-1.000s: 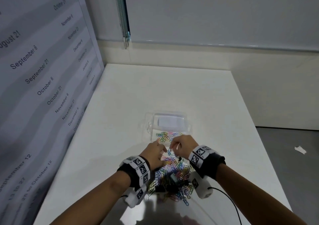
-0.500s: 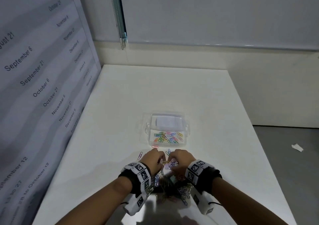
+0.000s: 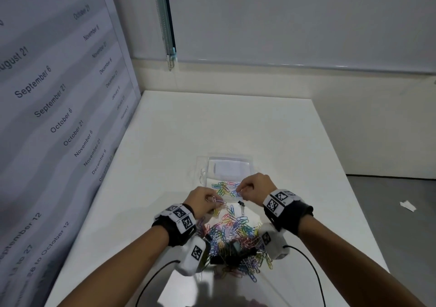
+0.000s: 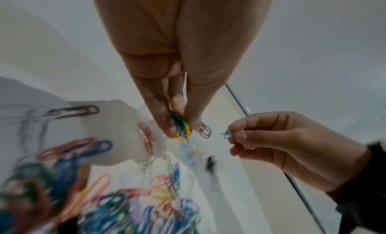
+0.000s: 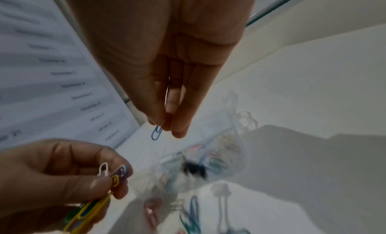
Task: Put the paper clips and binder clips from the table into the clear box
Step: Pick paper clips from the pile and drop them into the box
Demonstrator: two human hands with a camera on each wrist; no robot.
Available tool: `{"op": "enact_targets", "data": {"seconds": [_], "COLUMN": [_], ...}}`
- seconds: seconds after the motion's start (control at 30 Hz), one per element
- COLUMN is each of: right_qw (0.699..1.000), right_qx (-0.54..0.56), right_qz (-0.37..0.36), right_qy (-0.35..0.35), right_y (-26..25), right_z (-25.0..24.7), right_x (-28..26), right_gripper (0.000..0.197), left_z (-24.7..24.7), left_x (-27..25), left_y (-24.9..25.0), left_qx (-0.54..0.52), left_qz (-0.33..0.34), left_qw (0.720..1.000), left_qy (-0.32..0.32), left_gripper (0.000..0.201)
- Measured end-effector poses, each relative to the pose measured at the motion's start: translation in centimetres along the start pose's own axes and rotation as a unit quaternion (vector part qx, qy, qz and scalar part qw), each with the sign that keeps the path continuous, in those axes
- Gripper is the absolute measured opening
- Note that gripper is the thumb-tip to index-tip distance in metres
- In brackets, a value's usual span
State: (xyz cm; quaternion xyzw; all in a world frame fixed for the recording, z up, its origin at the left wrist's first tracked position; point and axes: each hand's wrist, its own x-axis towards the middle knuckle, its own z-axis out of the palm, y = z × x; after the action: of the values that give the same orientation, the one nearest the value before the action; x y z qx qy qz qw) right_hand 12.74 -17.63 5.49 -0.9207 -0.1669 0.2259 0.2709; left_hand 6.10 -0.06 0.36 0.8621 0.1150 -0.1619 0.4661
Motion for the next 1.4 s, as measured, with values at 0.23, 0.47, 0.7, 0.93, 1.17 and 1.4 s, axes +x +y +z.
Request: {"op": "enact_targets", "data": {"seconds": [0.23,0.47,0.7,0.93,1.17,1.4], "right_qw": [0.999,0.999,0.979,0.933,0.963,0.994], "right_qx": [0.039,-0.001,-0.133,-0.259,-0.193,-0.071], "right_qz": [0.014,0.031,-0.078,-0.115,-0.09,-0.051], "right_qy": [0.027,0.003,-0.134,-0.222,-0.163,-0.065], "right_y": [0.2,1.1,0.6,1.0,1.1,1.1], "right_z": [-0.8,1.1,3.8,7.4,6.8,3.3], "right_x": [1.4,1.5,-0.9,0.0,-0.7,-0.4], "right_gripper": [0.018,0.024,0.031,0.07,0.025,0.012], "left_z": [-1.9,-2.0,-2.5,-3.1,-2.5,-2.1], "left_x": [2.3,3.5,2.8,1.0,0.6,1.2], "left_y": [1.9,3.2,2.7,1.4,1.3,3.1], "left_qx": [-0.1,-0.184,-0.151,-0.096,-0.063,0.065], "left_qz": [-0.032,-0.077,-0.07,-0.026,-0.027,0.013], "left_qw": [0.994,0.979,0.986,0.995,0.998,0.997], "left_qy": [0.021,0.03,0.009,0.003,-0.019,-0.029], "left_gripper": [0.009,0.025,0.034,0.038,0.042,0.043]}}
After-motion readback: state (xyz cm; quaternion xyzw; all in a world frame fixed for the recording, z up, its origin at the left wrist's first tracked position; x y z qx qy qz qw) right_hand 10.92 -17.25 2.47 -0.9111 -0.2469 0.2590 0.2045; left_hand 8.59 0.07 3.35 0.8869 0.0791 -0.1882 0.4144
